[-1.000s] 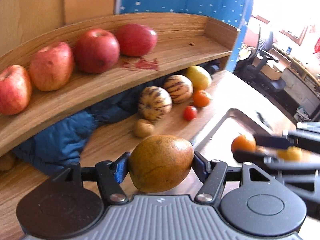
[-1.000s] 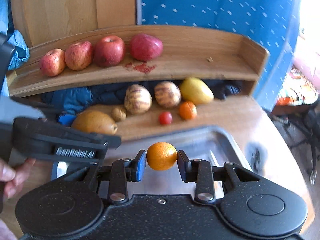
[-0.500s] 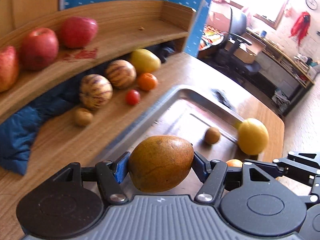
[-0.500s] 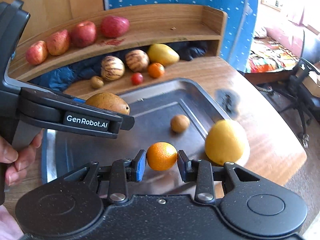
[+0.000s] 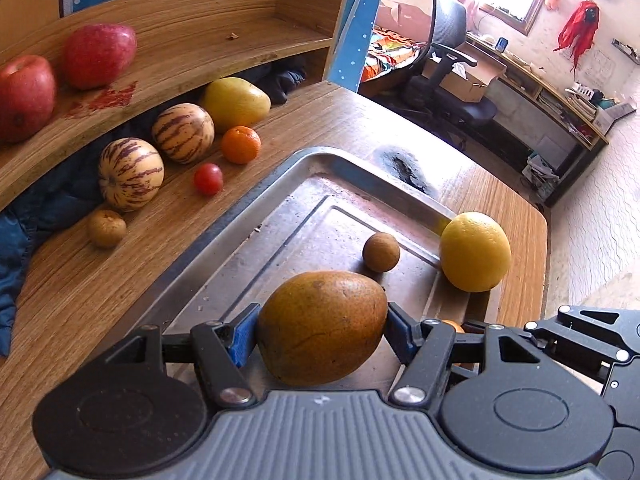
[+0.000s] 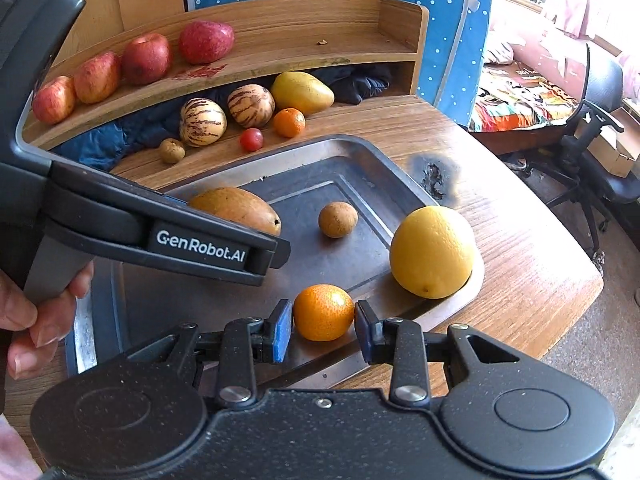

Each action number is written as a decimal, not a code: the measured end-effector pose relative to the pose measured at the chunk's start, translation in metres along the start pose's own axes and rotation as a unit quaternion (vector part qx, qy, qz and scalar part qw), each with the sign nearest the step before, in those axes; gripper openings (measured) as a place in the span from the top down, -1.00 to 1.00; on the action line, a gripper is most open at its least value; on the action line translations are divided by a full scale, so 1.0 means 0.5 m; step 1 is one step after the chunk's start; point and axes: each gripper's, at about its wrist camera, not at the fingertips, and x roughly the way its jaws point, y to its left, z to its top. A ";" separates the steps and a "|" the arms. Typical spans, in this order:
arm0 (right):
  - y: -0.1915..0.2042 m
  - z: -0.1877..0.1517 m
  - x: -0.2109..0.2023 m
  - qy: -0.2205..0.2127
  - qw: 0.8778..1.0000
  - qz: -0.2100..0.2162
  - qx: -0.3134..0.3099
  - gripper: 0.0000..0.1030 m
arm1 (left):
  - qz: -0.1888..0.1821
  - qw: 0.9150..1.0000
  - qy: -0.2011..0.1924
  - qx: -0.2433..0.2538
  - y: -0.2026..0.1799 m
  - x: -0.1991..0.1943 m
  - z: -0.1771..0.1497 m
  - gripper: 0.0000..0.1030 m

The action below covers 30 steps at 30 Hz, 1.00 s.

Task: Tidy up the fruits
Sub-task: 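Carry pear and orange over the tray and open both tools to release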

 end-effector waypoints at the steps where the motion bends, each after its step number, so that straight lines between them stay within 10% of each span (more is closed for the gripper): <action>1: 0.000 0.001 0.000 -0.001 1.000 0.000 0.000 0.31 | 0.001 1.000 0.001 -0.001 0.000 0.001 0.000 -0.35; 15: -0.012 -0.005 -0.002 -0.010 1.000 0.009 0.011 0.24 | 0.022 0.999 0.025 0.004 -0.006 0.008 -0.006 -0.36; 30: -0.029 -0.038 -0.084 -0.046 0.998 0.033 0.005 -0.58 | 0.080 0.997 -0.001 -0.013 -0.036 -0.072 -0.041 -0.89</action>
